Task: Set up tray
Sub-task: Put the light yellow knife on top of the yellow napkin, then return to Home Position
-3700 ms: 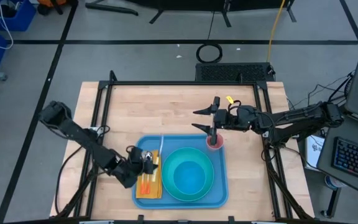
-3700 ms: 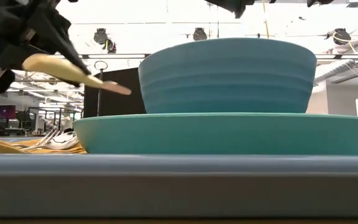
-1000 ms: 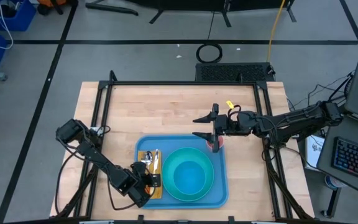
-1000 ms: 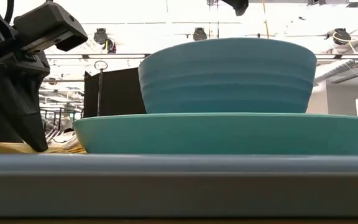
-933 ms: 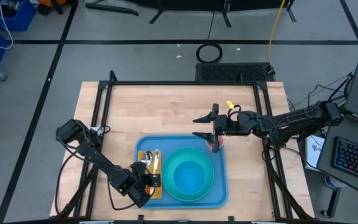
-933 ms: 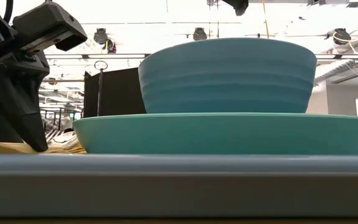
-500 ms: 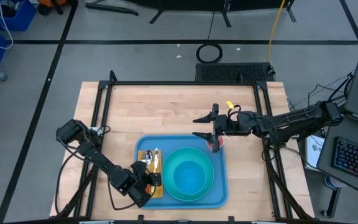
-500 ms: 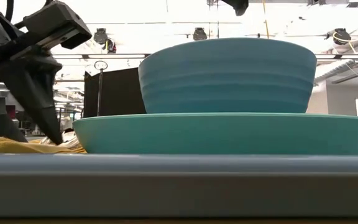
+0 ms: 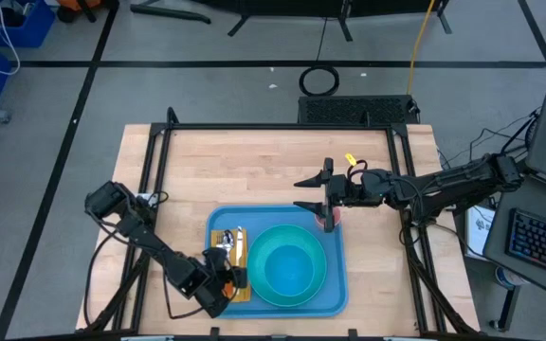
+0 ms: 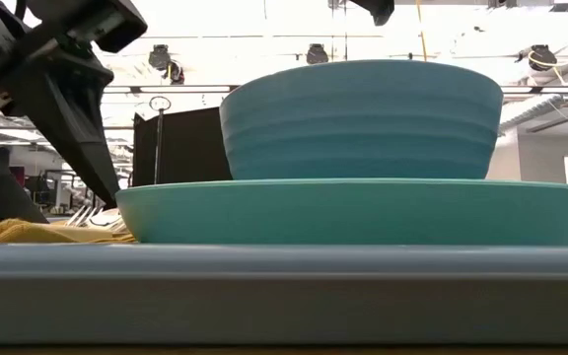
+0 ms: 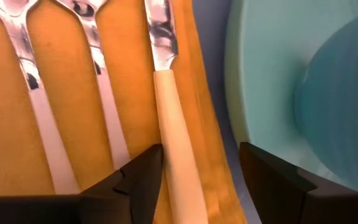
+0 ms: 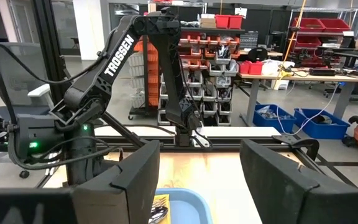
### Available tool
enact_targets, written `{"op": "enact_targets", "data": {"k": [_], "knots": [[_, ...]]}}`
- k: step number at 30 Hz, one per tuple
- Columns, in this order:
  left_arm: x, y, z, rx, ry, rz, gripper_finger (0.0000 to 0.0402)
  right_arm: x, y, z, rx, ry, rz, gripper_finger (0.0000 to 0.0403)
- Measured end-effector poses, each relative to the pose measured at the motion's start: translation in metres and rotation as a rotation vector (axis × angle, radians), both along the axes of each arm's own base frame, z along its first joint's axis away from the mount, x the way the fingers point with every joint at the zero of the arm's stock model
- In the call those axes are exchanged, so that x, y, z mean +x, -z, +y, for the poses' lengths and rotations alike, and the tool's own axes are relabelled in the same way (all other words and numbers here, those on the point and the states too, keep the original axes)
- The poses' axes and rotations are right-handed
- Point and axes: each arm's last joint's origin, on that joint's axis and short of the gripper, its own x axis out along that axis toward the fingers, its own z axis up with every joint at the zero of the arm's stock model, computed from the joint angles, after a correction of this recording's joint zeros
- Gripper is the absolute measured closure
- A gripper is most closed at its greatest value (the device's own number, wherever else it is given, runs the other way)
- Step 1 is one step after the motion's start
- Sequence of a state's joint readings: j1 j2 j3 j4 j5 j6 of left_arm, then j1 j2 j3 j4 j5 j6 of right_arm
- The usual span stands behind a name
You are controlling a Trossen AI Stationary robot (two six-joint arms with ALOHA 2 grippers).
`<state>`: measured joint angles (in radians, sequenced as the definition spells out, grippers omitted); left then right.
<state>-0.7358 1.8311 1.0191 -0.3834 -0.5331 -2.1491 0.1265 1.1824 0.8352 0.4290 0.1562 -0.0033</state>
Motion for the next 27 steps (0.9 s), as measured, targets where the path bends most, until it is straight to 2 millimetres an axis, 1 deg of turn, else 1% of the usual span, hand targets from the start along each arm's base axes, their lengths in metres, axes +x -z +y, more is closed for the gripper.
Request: {"op": "enact_targets", "data": {"k": [16,20,23,25,27], "knots": [[-0.012,-0.002,-0.011,0.043,0.032,-0.035,0.0254,0.000,0.001,0.000,0.016,0.000,0.015,0.0190],[-0.017,-0.017,-0.013,0.084,0.028,-0.117,0.0271,0.000,0.002,0.000,0.016,0.000,0.018,0.0190],[-0.023,-0.035,-0.013,0.160,0.039,-0.210,0.0285,0.000,0.002,0.000,0.016,0.000,0.021,0.0190],[-0.028,-0.050,-0.013,0.258,0.074,-0.285,0.0296,0.000,0.002,0.000,0.016,0.000,0.022,0.0190],[-0.033,-0.065,-0.015,0.406,0.143,-0.348,0.0308,0.000,0.002,0.000,0.015,-0.002,0.022,0.0190]]}}
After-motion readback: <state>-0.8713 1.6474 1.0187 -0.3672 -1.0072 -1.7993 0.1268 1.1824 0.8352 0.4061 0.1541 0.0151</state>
